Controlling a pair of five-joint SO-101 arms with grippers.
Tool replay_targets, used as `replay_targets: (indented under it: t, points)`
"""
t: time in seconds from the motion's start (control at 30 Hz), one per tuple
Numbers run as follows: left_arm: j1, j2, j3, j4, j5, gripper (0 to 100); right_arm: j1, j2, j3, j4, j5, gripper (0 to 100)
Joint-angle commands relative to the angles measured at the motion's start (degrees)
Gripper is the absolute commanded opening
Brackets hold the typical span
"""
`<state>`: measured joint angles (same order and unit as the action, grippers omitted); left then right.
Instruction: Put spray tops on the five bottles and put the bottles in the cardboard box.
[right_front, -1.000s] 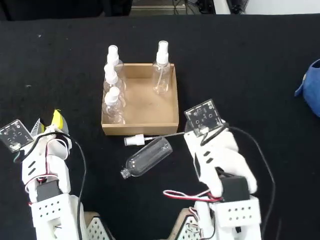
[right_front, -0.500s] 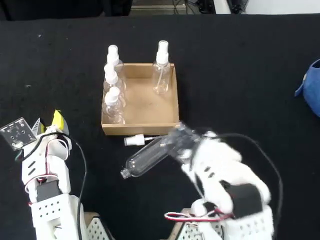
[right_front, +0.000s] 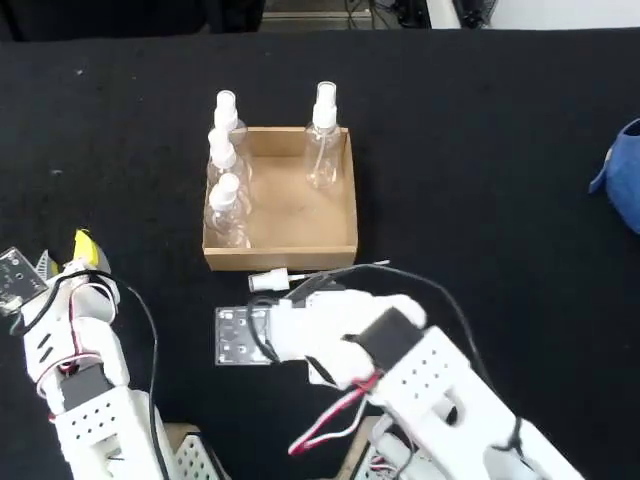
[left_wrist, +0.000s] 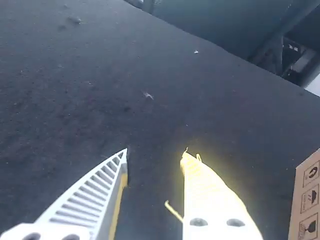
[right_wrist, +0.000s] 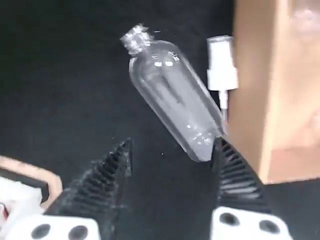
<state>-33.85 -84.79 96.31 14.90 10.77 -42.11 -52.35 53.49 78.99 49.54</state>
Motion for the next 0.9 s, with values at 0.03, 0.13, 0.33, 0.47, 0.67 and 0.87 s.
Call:
replay_targets:
  t: [0.03,0.13,0.33,0.47,0.67,0.87]
  points:
    - [-3.91,-0.88,0.66,0.00,-0.18,4,-1.23,13.32,-7.69,-2.64,1.67,31.0]
    - [-5.67,-0.88,0.04,0.35,0.00,4,-1.23,20.18,-12.44,-3.08,2.29,30.2]
    - [-5.93,-0.88,0.22,0.09,2.55,4,-1.49,30.11,-16.57,-3.08,8.70,29.3]
    - [-5.85,-0.88,0.22,0.09,2.55,4,-1.49,34.77,-16.40,-3.52,9.41,29.3]
    - [-5.67,-0.88,0.31,0.00,2.37,4,-0.44,39.25,-10.95,-15.12,9.41,29.3]
    - [-5.58,-0.88,0.31,0.00,2.46,4,-0.62,38.29,-5.14,-17.58,9.05,24.5]
